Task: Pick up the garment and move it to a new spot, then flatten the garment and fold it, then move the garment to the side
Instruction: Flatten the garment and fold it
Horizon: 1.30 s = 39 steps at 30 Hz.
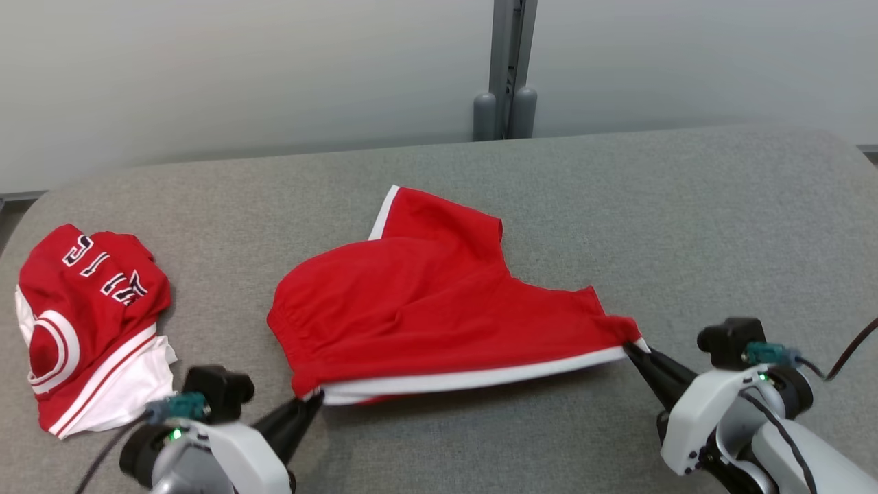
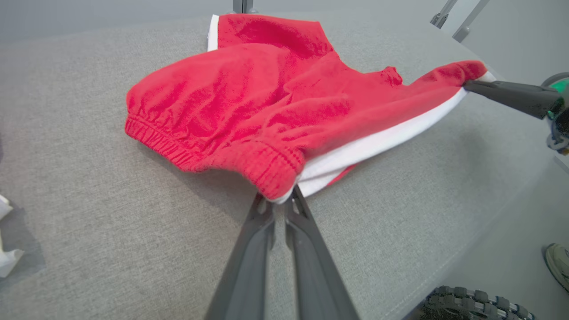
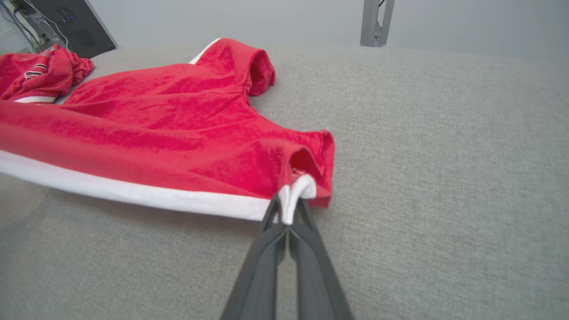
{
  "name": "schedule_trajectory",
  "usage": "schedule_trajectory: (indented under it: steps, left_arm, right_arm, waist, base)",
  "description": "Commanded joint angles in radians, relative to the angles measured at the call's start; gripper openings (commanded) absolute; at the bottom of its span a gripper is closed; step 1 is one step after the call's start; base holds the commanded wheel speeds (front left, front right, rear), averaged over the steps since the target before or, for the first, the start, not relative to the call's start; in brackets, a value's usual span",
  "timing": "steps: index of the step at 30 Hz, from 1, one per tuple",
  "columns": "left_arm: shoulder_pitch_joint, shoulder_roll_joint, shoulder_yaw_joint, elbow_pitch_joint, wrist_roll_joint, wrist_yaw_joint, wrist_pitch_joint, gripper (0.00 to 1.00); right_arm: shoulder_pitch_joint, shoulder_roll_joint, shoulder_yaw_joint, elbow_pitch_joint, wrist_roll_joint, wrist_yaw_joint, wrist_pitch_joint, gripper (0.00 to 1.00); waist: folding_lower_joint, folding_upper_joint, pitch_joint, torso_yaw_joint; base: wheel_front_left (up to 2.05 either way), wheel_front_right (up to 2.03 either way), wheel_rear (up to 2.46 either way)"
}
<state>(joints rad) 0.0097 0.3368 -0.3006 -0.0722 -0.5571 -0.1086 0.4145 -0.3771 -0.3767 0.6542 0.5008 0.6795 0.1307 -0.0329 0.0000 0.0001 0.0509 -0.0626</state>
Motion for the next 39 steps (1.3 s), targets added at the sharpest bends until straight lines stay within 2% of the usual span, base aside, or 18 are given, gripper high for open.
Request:
schedule_trajectory:
  steps: [1,5,11,14,20,23,24,30,34,39]
  left_arm:
    - [-0.035,0.005,0.007,-0.011,-0.006,0.001,0.005,0.0]
    - [-0.154,0.046,0.021,-0.01,0.0,-0.007,0.038,0.0]
    - [-0.425,0.095,0.008,0.057,-0.026,-0.019,0.1,0.0]
    - [-0.581,0.117,-0.02,0.107,-0.027,-0.022,0.122,0.0]
    - [-0.887,0.158,-0.102,0.237,-0.036,-0.021,0.109,0.0]
    - [-1.032,0.168,-0.161,0.3,-0.046,-0.021,0.094,0.0]
    - [-1.032,0.168,-0.161,0.3,-0.046,-0.021,0.094,0.0]
    - [-1.31,0.155,-0.21,0.443,-0.106,-0.021,0.018,0.0]
    - [-1.481,0.163,-0.25,0.545,-0.105,-0.021,-0.012,0.0]
    - [-1.645,0.144,-0.291,0.659,-0.108,-0.02,-0.068,0.0]
  right_arm:
    - [-0.014,-0.008,-0.01,-0.011,-0.003,0.0,0.005,0.0]
    - [-0.075,-0.007,-0.032,-0.061,-0.013,0.0,0.029,0.0]
    - [-0.246,-0.012,-0.038,-0.084,0.001,0.0,0.077,0.0]
    - [-0.349,-0.02,-0.04,-0.084,0.032,0.0,0.076,0.0]
    - [-0.569,-0.029,-0.027,-0.092,0.172,0.0,0.019,0.0]
    - [-0.691,-0.051,-0.002,-0.077,0.204,0.0,-0.001,0.0]
    - [-0.691,-0.051,-0.002,-0.077,0.204,0.0,-0.001,0.0]
    - [-0.953,-0.088,0.017,-0.03,0.21,0.0,-0.062,0.0]
    - [-1.12,-0.096,0.018,0.037,0.21,0.0,-0.097,0.0]
    - [-1.298,-0.109,0.029,0.137,0.202,-0.001,-0.14,0.0]
  waist:
    - [0.0,-0.0001,0.012,-0.006]
    - [0.0,-0.0001,0.06,-0.021]
    - [0.0,-0.0001,0.178,-0.04]
    - [0.0,-0.0001,0.245,-0.043]
    - [0.0,-0.0001,0.358,-0.044]
    - [0.0,-0.0001,0.411,-0.041]
    - [0.0,-0.0001,0.411,-0.041]
    - [0.0,-0.0001,0.522,-0.027]
    - [0.0,-0.0001,0.579,-0.02]
    - [0.0,-0.0001,0.616,-0.015]
  base:
    - [0.0,0.0,0.0]
    - [0.0,0.0,0.0]
    - [0.0,0.0,0.0]
    - [0.0,0.0,0.0]
    - [0.0,0.0,0.0]
    - [0.0,0.0,0.0]
    - [0.0,0.0,0.0]
    - [0.0,0.0,0.0]
    - [0.0,0.0,0.0]
    - [0.0,0.0,0.0]
